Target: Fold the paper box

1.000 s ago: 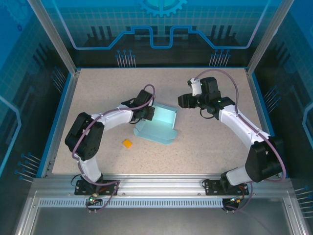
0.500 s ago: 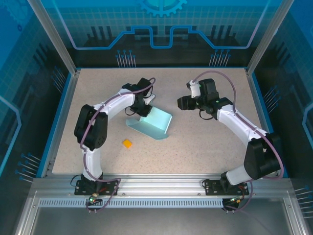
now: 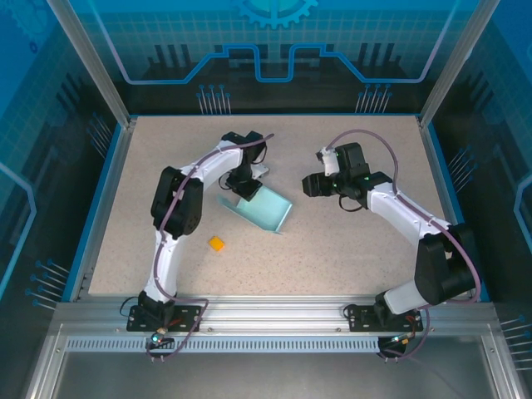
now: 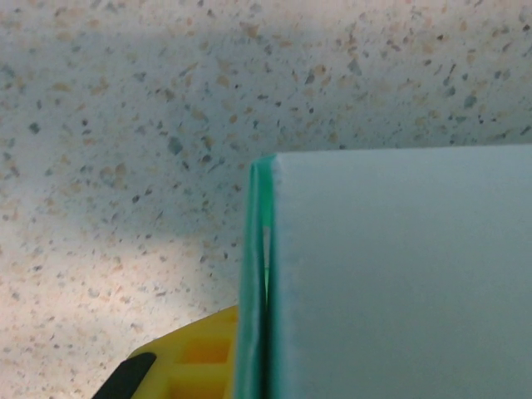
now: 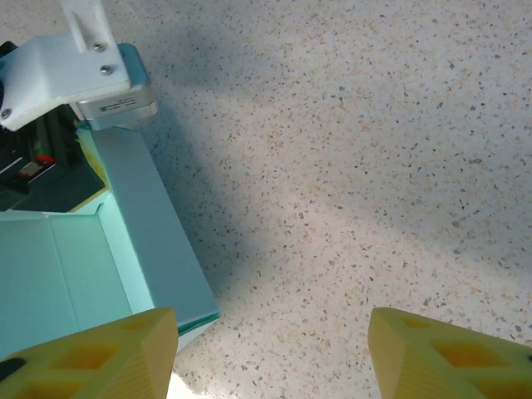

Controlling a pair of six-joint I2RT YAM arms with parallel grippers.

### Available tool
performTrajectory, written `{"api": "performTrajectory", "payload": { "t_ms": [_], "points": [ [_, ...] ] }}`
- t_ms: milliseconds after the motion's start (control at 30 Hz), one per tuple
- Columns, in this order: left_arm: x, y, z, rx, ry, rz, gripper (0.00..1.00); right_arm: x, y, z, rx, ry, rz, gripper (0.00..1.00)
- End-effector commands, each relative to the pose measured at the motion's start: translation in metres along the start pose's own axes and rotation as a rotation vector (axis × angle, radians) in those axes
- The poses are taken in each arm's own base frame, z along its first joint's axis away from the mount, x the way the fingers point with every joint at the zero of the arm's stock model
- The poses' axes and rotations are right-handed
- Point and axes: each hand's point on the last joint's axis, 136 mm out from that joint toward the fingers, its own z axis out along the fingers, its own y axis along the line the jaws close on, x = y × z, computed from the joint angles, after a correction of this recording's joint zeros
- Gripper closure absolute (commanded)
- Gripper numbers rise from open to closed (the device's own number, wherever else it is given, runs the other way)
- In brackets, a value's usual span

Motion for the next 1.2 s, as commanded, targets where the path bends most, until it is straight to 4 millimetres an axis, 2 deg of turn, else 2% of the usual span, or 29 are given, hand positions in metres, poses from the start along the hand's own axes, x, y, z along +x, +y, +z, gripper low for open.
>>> {"api": "performTrajectory", "payload": {
  "t_ms": [0, 133, 300, 500, 800, 900, 1000, 1167],
  "points": [
    [0.004, -0.005, 0.001, 0.049, 0.054, 0.026, 0.94, 0.007, 0.002, 0.001, 0.004, 0.022, 0.004, 0.37],
    [-0.003, -0.005, 0.004, 0.065, 0.055, 0.034, 0.88, 0.007, 0.000, 0.001, 0.015, 0.024, 0.002, 0.37],
    [-0.014, -0.008, 0.001, 0.084, 0.035, 0.051, 0.72, 0.007, -0.001, 0.002, 0.021, 0.029, 0.002, 0.37],
    [-0.025, -0.009, -0.009, 0.088, -0.006, 0.070, 0.58, 0.010, -0.005, 0.005, 0.031, 0.042, 0.001, 0.37],
    [-0.056, -0.001, -0.045, 0.081, -0.154, 0.065, 0.45, 0.018, -0.014, 0.024, 0.026, 0.089, 0.026, 0.36],
    [-0.068, 0.001, -0.058, 0.095, -0.223, 0.058, 0.39, 0.017, -0.009, 0.037, -0.014, 0.119, 0.039, 0.37],
    [-0.074, 0.003, -0.059, 0.109, -0.250, 0.055, 0.36, 0.018, -0.003, 0.047, -0.033, 0.139, 0.033, 0.38],
    [-0.077, 0.005, -0.053, 0.131, -0.254, 0.042, 0.35, 0.020, -0.001, 0.053, -0.030, 0.154, 0.024, 0.38]
  ]
}}
